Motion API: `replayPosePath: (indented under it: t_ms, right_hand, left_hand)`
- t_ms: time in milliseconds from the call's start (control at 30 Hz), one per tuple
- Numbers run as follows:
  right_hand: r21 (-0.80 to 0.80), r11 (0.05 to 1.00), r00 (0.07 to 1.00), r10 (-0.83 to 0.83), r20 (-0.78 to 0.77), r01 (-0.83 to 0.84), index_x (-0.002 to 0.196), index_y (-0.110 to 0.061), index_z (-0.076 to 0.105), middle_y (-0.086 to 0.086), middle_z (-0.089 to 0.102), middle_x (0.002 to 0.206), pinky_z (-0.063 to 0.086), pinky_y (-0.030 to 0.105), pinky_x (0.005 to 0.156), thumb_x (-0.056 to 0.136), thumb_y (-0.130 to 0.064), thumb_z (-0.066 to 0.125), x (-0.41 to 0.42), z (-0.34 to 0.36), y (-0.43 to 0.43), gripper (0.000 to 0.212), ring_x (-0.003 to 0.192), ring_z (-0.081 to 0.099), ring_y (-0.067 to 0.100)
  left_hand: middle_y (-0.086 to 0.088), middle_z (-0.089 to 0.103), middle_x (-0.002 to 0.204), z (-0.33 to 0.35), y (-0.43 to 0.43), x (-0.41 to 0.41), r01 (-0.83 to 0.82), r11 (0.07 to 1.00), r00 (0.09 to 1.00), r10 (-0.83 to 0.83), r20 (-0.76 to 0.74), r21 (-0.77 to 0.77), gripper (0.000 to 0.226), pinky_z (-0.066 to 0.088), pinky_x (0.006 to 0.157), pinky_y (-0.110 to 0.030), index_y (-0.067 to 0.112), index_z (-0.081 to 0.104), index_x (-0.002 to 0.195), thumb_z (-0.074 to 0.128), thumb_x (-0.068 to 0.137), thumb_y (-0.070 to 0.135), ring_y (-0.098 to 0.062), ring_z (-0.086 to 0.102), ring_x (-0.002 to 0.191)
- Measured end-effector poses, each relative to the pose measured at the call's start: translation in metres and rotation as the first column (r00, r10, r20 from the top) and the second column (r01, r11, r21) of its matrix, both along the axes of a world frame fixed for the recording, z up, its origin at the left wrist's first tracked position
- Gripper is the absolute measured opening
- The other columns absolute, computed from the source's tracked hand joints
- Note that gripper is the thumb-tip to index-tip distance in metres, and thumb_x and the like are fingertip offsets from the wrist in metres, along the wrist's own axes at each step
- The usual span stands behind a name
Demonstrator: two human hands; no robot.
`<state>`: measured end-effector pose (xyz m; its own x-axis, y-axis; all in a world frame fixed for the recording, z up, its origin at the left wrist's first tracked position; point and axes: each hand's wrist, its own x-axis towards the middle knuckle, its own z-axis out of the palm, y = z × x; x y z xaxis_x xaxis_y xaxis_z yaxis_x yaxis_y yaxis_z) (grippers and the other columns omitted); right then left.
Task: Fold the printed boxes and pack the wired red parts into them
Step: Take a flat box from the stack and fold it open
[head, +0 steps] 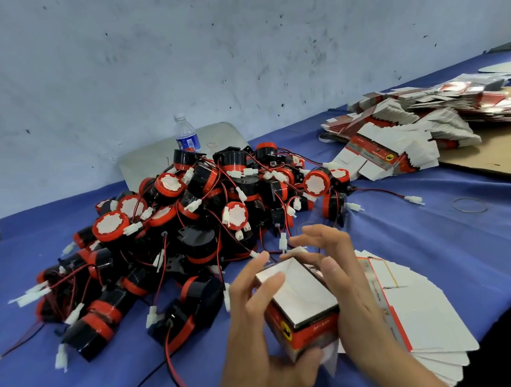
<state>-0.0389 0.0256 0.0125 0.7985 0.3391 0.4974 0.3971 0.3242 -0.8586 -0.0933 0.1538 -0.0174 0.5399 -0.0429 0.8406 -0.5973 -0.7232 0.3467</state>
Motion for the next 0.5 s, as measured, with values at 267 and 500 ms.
replayPosePath:
  t_ms: [267, 500]
  right_hand:
    - [-0.321, 0.916, 0.966, 0.194, -0.172, -0.241, 0.136, -0.054, 0.031, -0.026, 0.043, 0.135, 0.045, 0.009, 0.082, 0.062, -0.065, 0.066, 0.011, -0.005, -0.005, 0.082, 0.106, 0.056, -0.01]
    - [-0.459, 0.87, 0.961, 0.055, -0.27, -0.179, 0.093, -0.034, 0.071, 0.0, 0.064, 0.078, 0.048, 0.025, 0.056, 0.078, -0.048, 0.068, 0.027, 0.007, -0.017, 0.021, 0.066, 0.059, 0.01]
  left_hand:
    - [-0.003, 0.065, 0.118, 0.004, -0.001, 0.002, -0.057, 0.479, 0.906, -0.343, -0.247, -0.876, 0.041, 0.054, 0.076, -0.028, 0.026, 0.057, 0.107, 0.072, 0.072, 0.039, -0.017, 0.065, 0.104]
    - [0.0, 0.06, 0.081, 0.004, 0.014, 0.011, -0.138, 0.603, 0.827, -0.367, -0.427, -0.785, 0.057, 0.045, 0.068, -0.02, 0.007, 0.053, 0.09, 0.075, 0.067, 0.055, -0.012, 0.055, 0.076]
